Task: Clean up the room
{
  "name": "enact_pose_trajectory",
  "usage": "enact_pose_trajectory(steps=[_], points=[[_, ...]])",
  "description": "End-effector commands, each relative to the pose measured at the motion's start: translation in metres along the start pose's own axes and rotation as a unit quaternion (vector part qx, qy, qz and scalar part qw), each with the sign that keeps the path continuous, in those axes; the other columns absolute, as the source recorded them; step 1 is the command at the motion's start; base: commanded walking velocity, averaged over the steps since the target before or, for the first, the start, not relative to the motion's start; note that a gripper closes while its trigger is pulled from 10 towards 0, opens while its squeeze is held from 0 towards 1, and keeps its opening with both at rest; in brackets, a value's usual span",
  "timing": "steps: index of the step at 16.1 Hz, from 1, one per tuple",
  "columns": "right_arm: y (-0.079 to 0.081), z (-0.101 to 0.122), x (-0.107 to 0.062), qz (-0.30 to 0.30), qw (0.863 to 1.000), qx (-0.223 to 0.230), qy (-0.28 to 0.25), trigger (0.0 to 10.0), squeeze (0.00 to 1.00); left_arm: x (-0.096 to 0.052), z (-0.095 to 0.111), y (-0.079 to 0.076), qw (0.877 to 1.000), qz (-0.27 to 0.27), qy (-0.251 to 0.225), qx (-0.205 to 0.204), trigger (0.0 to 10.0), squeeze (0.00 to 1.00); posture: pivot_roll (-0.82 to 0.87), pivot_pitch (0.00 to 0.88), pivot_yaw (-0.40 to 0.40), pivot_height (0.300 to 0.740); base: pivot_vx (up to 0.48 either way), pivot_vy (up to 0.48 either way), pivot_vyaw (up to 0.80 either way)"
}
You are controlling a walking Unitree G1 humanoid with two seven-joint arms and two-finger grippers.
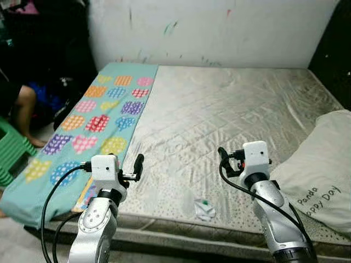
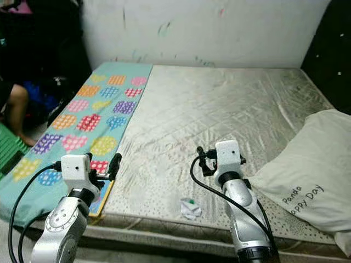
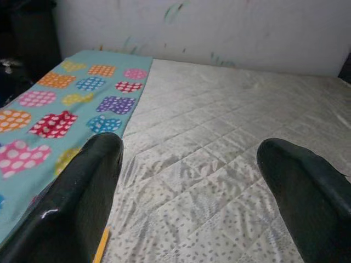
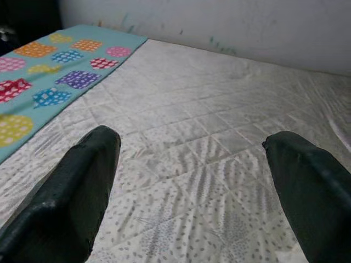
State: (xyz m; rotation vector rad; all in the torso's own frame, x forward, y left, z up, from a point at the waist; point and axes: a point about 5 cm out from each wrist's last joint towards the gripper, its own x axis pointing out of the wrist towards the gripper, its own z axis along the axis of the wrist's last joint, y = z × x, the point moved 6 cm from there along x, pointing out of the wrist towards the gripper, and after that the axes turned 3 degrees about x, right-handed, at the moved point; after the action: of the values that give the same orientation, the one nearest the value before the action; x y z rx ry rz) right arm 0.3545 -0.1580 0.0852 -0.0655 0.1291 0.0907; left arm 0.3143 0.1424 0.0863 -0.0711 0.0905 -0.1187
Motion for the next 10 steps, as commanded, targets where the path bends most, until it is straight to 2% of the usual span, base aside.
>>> enact_pose_trajectory(steps=[1,4,9,10], points=[[-0.0017,0.0096,0.0039,-0.006,1.000,0.004,-0.016,10.0,0.00,0.0019,0.0019,0.0001,1.000,-0.001,-0.002,0.003,10.0,0.00,-0.11,0.000,0.026,0.740,0.289,0.000,0.00],[-0.0047,0.0072,0.0055,-0.016,1.000,0.009,-0.010,10.0,0.00,0.0029,-0.0014,0.0016,1.000,0.006,0.006,-0.003,10.0,0.00,-0.11,0.000,0.028,0.740,0.084,0.000,-0.15],[-0.0050,0.0048,0.0054,-0.019,1.000,0.015,-0.008,10.0,0.00,0.0028,-0.0031,0.0014,1.000,0.008,0.008,-0.004,10.0,0.00,-0.10,0.000,0.031,0.740,0.000,0.000,-0.80],[-0.0039,0.0064,0.0059,-0.018,1.000,0.014,-0.013,10.0,0.00,0.0030,-0.0021,-0.0001,1.000,0.002,0.005,-0.004,10.0,0.00,-0.10,0.000,0.031,0.740,0.000,0.000,0.00]])
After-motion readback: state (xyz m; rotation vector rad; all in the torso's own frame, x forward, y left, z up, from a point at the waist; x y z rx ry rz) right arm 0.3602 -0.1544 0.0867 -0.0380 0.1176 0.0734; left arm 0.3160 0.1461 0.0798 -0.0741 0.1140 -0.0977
